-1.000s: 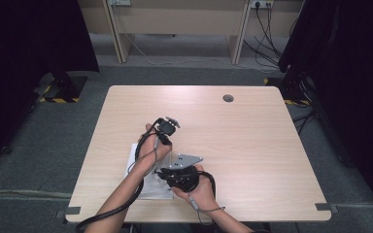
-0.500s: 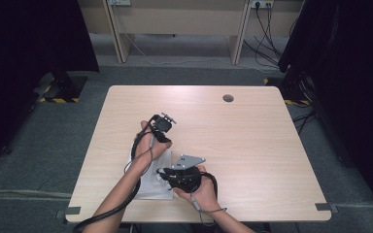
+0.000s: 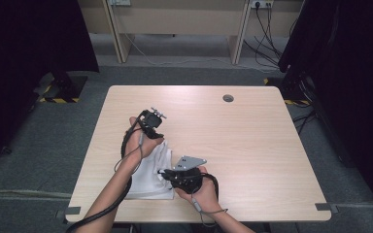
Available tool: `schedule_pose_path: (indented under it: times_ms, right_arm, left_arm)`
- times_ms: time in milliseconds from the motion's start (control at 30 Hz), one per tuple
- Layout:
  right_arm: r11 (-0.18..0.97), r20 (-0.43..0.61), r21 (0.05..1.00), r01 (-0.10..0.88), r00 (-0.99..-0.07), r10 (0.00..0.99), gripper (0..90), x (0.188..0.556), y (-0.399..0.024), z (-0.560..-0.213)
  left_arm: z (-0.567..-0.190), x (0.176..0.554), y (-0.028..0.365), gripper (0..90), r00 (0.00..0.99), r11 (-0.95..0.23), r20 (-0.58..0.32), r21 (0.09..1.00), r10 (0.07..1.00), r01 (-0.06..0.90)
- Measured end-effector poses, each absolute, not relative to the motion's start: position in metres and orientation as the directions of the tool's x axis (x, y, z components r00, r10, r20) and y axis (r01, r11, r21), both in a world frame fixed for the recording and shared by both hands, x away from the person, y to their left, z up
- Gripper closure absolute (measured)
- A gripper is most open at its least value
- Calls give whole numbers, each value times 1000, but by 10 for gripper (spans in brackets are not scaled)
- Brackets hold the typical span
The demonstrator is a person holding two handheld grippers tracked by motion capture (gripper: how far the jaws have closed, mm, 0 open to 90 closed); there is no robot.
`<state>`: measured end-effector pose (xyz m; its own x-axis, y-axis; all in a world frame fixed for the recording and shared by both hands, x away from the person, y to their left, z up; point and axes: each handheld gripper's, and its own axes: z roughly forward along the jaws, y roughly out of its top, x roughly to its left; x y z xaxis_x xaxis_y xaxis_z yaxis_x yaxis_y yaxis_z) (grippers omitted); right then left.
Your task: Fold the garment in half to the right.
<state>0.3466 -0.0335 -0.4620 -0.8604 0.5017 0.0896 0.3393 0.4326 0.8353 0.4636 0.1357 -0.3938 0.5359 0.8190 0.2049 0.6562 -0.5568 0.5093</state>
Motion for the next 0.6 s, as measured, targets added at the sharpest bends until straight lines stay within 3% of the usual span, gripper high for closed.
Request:
schedule_pose_path:
  times_ms: [267,433,467,500,600]
  right_arm:
    - [427,85,839,338,-856,510,827,344,-40,-460]
    - [421,80,844,332,-855,513,777,342,-46,-457]
    - [373,82,871,320,-842,533,777,340,-54,-443]
    - [373,82,871,320,-842,533,723,340,-54,-443]
    - [361,75,880,309,-841,536,723,341,-56,-434]
  left_arm:
    - [-407,462,147,479,538,-568,217,484,815,665]
    - [-417,458,143,456,577,-601,219,484,786,635]
    - [-417,458,143,456,577,-601,219,484,786,635]
    - [-417,458,143,456,577,-601,219,484,786,635]
    - [-419,457,139,453,589,-613,224,489,776,621]
